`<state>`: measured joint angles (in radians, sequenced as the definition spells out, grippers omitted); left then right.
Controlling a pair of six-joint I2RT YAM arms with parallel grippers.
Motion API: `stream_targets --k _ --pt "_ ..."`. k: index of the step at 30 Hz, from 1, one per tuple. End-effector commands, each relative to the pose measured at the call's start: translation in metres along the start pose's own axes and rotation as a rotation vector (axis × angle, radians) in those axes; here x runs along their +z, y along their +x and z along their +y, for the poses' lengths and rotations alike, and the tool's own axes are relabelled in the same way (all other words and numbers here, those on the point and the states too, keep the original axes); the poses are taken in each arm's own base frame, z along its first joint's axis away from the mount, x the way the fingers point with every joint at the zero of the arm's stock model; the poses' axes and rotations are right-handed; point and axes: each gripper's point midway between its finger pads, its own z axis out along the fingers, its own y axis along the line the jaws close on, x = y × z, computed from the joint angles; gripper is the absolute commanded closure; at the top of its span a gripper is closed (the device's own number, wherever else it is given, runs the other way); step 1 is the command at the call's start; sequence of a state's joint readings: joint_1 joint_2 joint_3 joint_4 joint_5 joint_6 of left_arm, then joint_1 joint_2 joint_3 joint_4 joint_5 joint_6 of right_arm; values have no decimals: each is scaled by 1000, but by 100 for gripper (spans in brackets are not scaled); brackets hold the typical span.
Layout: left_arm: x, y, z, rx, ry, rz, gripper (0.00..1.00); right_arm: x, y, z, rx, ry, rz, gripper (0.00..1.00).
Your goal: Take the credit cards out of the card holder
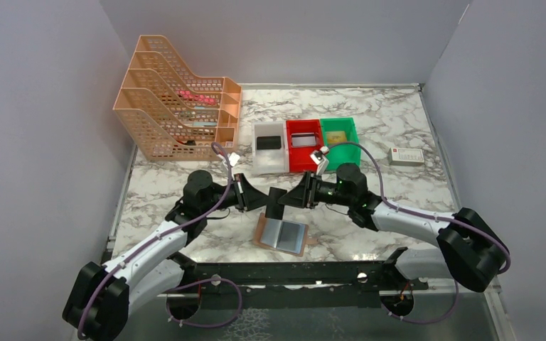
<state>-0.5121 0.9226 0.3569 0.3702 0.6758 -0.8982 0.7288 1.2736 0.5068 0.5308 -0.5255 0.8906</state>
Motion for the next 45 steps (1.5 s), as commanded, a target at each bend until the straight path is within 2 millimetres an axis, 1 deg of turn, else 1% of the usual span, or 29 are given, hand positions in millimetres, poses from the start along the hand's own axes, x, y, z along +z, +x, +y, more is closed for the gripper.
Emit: stream_targets --k 1,4,8,10,13,16,19,20,21,23,24,26,28,31,33,34,36,37,41,45 --pt "-4 -8 -25 54 100 -24 100 -3 7 13 25 -107 25 62" --pt "-5 -10 -26 46 103 -35 100 -7 10 17 29 -147 25 64" --pt "-5 -11 -25 37 102 -53 100 -10 13 24 22 -190 35 74" --pt "-6 -12 -24 31 99 -66 100 -11 14 30 18 -220 43 75" --pt "-7 -13 -23 23 98 -87 100 -13 15 33 19 -241 45 79" --pt "-8 -17 -23 24 93 -112 100 -14 16 32 21 -240 41 86" --pt "-9 -17 -20 24 85 -118 99 -15 13 32 11 -236 29 97" --pt "-9 -17 -18 21 80 -119 93 -14 11 30 9 -222 19 98" --pt "-9 -18 -15 18 70 -121 84 -13 9 27 8 -201 9 99" --pt "-10 -20 -6 11 34 -127 58 -10 3 20 -7 -142 -10 99" --pt "-10 -21 0 6 5 -132 47 -10 -1 17 -19 -115 -18 99" --pt "-13 -26 17 5 -96 -152 34 -8 -9 10 -49 -47 -34 99" --pt "-22 -28 39 1 -253 -171 22 -6 -22 -1 -97 50 -61 99" --pt "-44 -36 69 13 -488 -224 9 -5 -50 -23 -196 239 -112 99" --pt "-60 -38 85 10 -615 -248 5 -4 -74 -35 -275 356 -144 99" --pt "-66 -38 91 9 -664 -251 4 -2 -82 -42 -312 408 -142 99" --pt "-73 -37 96 15 -712 -250 1 5 -101 -53 -387 490 -140 99" --pt "-75 -36 97 15 -724 -248 1 10 -115 -52 -428 517 -144 99" --pt "-84 -41 98 33 -761 -282 1 22 -150 -66 -613 670 -176 99" --pt "-94 -45 97 56 -788 -316 1 38 -178 -79 -787 771 -177 99"
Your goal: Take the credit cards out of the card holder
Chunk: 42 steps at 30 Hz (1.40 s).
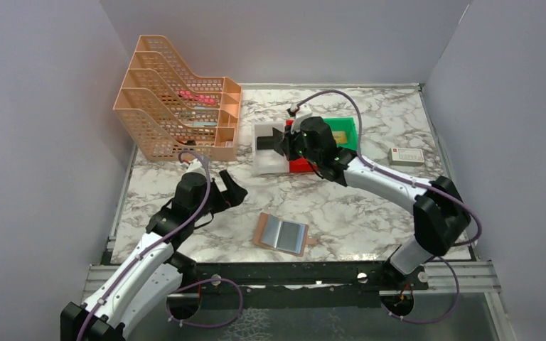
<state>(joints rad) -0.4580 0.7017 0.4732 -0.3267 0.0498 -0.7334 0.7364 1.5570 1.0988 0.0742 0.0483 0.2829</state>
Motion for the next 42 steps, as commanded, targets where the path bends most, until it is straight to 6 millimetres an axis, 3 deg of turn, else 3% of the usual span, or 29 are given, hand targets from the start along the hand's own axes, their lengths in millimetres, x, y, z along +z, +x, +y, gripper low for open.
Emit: stream_targets --k 1,8,20,28,42 --pt "-12 -16 15 36 -88 -80 1 26 -11 -34 -290 193 -8 99" --pt "-20 -22 16 30 -89 -122 1 73 -4 -42 -496 231 44 99" --pt "-24 -29 13 49 -80 -150 1 123 12 -60 -719 299 155 97" --pt "-24 -29 14 51 -78 -156 1 136 32 -72 -852 315 216 96" --pt "-26 -29 11 48 -58 -161 1 148 60 -72 -976 234 279 91"
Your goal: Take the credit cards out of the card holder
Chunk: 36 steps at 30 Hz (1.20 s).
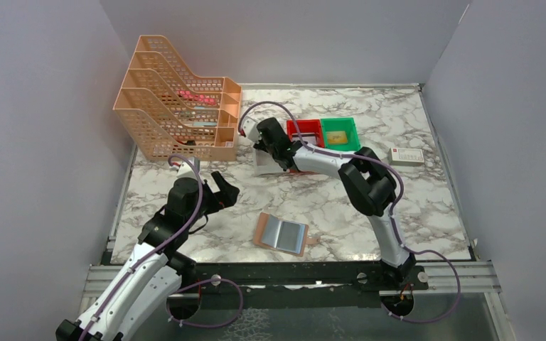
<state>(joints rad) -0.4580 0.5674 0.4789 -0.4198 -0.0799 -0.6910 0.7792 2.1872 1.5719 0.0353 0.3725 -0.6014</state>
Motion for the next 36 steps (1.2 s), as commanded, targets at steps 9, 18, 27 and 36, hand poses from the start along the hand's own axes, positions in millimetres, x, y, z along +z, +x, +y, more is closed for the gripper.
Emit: stream_targets --k 9,18,27,36 --pt "-4 -11 -4 2 15 -39 1 9 10 29 -23 -110 49 81" --pt "-5 -7 -7 -1 32 -22 1 -4 -16 25 61 -164 -15 68" --pt "-2 1 -22 38 106 45 1 -92 -67 -15 443 -171 -218 67" --pt "3 16 -88 48 430 220 14 -217 2 71 1137 -535 -67 65"
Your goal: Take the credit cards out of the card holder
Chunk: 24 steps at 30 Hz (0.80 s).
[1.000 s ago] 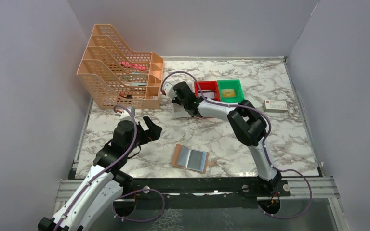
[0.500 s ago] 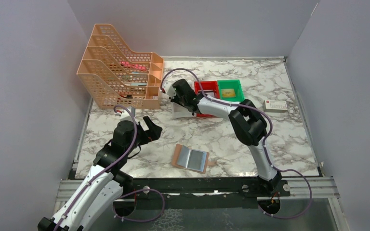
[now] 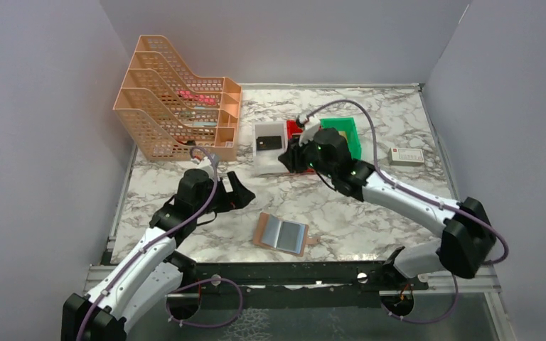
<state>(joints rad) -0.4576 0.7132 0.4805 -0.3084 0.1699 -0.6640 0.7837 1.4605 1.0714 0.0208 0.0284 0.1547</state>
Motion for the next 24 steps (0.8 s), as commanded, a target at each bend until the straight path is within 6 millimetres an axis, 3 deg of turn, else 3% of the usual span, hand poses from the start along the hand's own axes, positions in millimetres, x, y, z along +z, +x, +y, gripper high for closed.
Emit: stream_targets --k 1,5,8,17,24 --pt "0 -12 -61 50 275 56 18 -38 98 35 507 -100 227 66" --pt "6 1 -73 88 301 125 25 -73 145 52 675 -209 267 69" --pt "12 29 -86 137 304 197 28 -87 169 52 733 -198 299 71" --pt "30 84 -98 243 272 356 34 -99 195 50 767 -171 357 71" --pt "42 117 -91 313 172 450 31 -105 210 9 826 128 352 72"
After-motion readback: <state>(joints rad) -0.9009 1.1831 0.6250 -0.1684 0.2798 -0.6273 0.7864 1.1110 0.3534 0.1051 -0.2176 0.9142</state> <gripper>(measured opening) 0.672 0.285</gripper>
